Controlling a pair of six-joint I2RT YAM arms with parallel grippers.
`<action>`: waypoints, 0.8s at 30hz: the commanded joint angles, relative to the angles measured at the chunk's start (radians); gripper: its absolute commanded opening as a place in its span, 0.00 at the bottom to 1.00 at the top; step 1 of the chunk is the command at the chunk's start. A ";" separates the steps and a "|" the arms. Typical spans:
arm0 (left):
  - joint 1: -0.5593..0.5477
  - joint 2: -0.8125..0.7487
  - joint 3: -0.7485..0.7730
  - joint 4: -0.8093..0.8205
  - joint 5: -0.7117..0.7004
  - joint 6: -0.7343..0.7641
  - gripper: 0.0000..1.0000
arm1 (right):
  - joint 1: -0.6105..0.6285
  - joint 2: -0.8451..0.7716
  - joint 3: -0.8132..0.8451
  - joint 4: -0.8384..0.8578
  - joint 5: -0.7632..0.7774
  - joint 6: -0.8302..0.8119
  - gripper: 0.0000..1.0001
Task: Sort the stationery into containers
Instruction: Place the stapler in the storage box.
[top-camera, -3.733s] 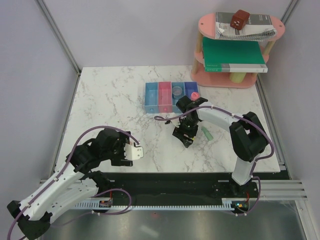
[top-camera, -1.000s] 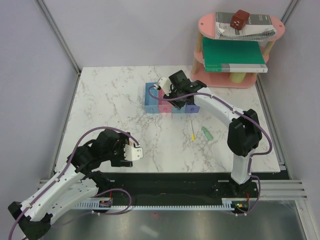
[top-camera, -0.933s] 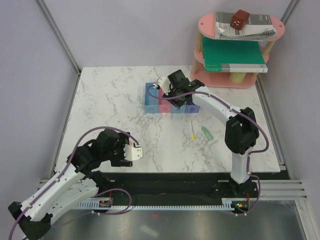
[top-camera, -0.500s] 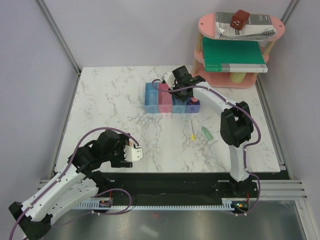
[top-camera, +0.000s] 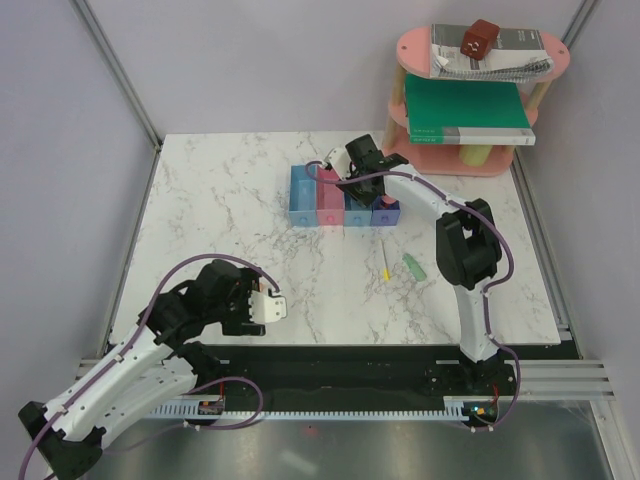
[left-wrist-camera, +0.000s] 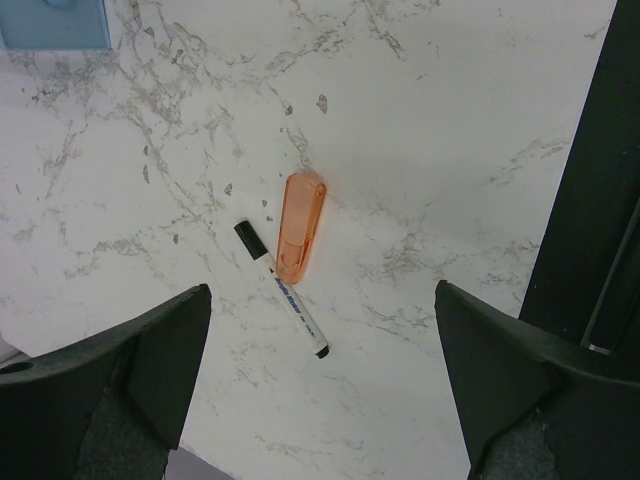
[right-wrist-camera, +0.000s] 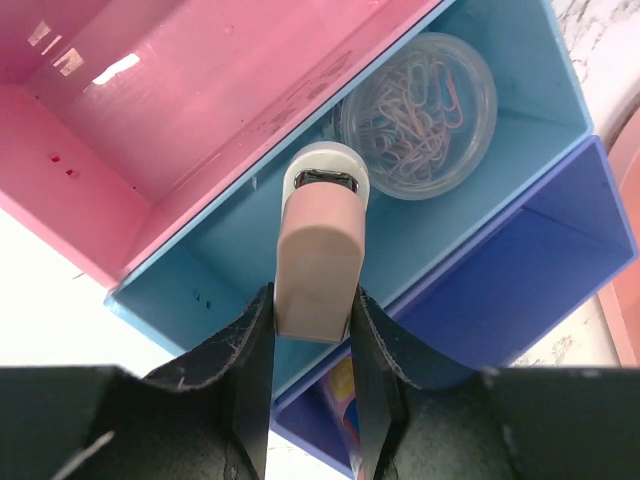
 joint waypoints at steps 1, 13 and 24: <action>0.005 0.009 0.017 0.030 0.014 0.033 1.00 | 0.000 0.028 0.055 0.034 -0.012 -0.015 0.21; 0.005 0.027 0.023 0.030 0.013 0.037 1.00 | -0.004 0.077 0.062 0.032 -0.014 -0.025 0.22; 0.005 0.032 0.028 0.030 0.014 0.043 1.00 | -0.006 0.095 0.059 0.026 0.006 -0.024 0.39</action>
